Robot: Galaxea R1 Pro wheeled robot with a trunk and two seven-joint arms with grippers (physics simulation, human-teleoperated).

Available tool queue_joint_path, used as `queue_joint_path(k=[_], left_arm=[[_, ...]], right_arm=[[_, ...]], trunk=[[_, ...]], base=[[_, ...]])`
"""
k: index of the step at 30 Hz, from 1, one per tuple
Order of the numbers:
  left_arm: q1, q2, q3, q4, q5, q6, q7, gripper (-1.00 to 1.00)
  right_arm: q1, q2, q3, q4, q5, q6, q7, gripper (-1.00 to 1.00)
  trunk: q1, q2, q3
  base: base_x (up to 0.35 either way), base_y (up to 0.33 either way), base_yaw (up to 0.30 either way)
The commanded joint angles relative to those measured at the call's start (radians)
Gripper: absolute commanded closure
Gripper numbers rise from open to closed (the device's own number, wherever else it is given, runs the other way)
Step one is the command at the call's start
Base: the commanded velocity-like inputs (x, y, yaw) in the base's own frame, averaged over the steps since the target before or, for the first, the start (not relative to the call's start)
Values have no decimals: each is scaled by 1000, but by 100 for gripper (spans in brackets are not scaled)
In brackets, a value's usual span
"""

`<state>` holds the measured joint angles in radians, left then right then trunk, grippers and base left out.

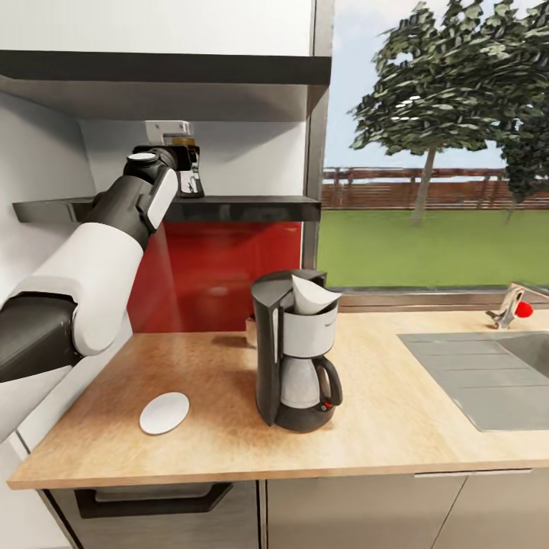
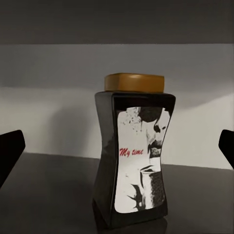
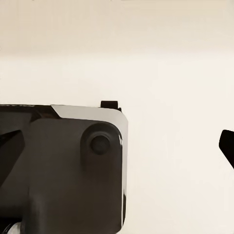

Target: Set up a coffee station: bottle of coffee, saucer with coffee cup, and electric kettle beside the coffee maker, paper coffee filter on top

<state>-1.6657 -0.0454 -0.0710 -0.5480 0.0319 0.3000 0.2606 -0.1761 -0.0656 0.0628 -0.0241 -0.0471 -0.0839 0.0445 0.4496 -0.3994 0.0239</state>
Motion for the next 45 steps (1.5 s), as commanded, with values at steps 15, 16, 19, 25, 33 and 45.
queue_joint_path(k=[15,16,19,25,33,45], left_arm=[[1,0,-7,-1,-1,2,8,-100],[1,1,-7,0,-2,2,8,-100],[2,6,-6,1,0,1,8,-100],[3,23,-6,3,4,1,5,-100],[3,23,-7,3,5,1,5,-100],[4,24,-7,15,4,0,4,-100]], right_arm=[[0,0,6,1,-5,-3,3,-100],[0,0,6,1,-5,-3,3,-100],[0,0,6,1,-5,-3,3,-100],[0,0,6,1,-5,-3,3,-100],[0,0,6,1,-5,-3,3,-100],[0,0,6,1,-5,-3,3,-100]], trunk=[[0,-1,0],[0,-1,0],[0,-1,0],[0,-1,0],[0,-1,0],[0,-1,0]], base=[[111,-3,0],[20,-11,0],[8,-4,0],[108,0,0],[84,-44,0],[48,-10,0]])
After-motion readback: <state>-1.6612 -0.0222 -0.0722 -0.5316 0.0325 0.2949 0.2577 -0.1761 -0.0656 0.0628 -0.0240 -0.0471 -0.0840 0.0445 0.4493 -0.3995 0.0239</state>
